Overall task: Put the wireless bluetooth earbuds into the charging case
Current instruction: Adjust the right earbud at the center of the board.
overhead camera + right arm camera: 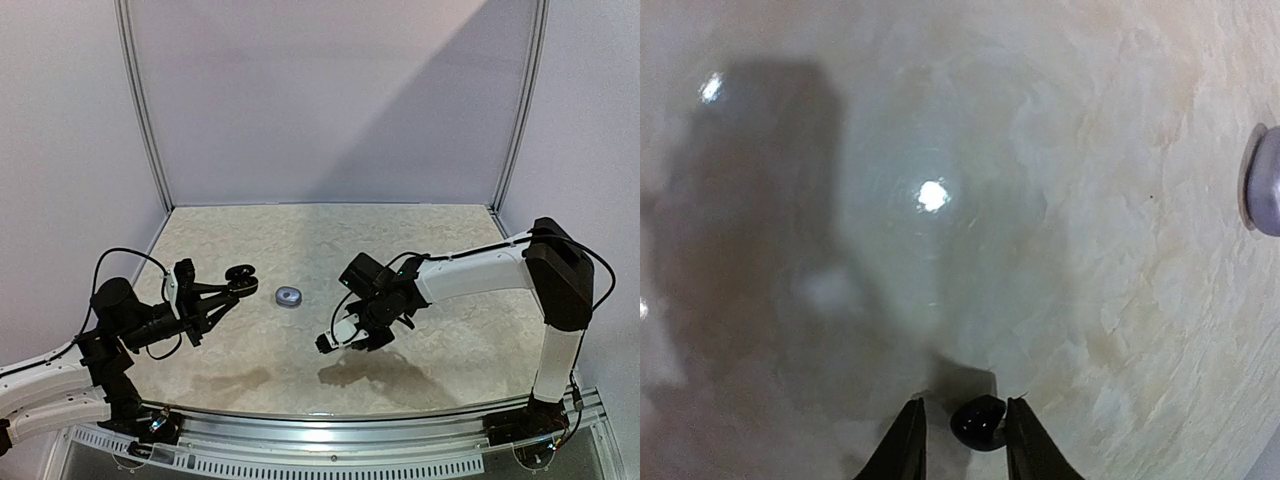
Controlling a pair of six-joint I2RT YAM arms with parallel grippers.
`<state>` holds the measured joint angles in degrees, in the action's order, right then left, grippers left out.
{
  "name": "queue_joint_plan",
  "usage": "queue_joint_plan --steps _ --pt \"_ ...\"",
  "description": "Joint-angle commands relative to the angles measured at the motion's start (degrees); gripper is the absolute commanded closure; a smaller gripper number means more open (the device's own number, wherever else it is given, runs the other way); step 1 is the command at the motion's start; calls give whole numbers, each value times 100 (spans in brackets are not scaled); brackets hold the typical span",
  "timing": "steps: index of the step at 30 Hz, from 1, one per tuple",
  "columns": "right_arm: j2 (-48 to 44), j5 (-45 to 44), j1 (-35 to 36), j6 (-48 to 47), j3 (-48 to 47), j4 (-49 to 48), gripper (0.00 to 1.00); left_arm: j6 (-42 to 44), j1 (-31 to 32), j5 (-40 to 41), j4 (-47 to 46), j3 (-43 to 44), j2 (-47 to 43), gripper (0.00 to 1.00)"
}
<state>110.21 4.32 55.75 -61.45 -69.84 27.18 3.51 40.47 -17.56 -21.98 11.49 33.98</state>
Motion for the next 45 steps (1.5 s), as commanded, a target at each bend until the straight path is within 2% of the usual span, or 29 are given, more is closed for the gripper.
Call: queue_joint_plan --steps 1,9,19,34,39,45 --pt "170 -94 -28 -104 -134 -125 74 80 -74 -53 18 -76 -18 100" --pt "307 -197 -111 -78 -285 44 76 62 -92 -50 18 -70 -17 100" --pt "457 161 -293 -228 -731 891 75 61 -100 -65 18 -71 4 100" --pt "669 80 -298 -263 -928 825 74 62 -109 -63 18 -79 21 100" --pt "472 484 -329 300 -991 771 71 75 -109 -72 27 -81 13 100" --pt "-204 938 -409 1729 -554 265 54 77 -116 -81 25 -68 -14 100"
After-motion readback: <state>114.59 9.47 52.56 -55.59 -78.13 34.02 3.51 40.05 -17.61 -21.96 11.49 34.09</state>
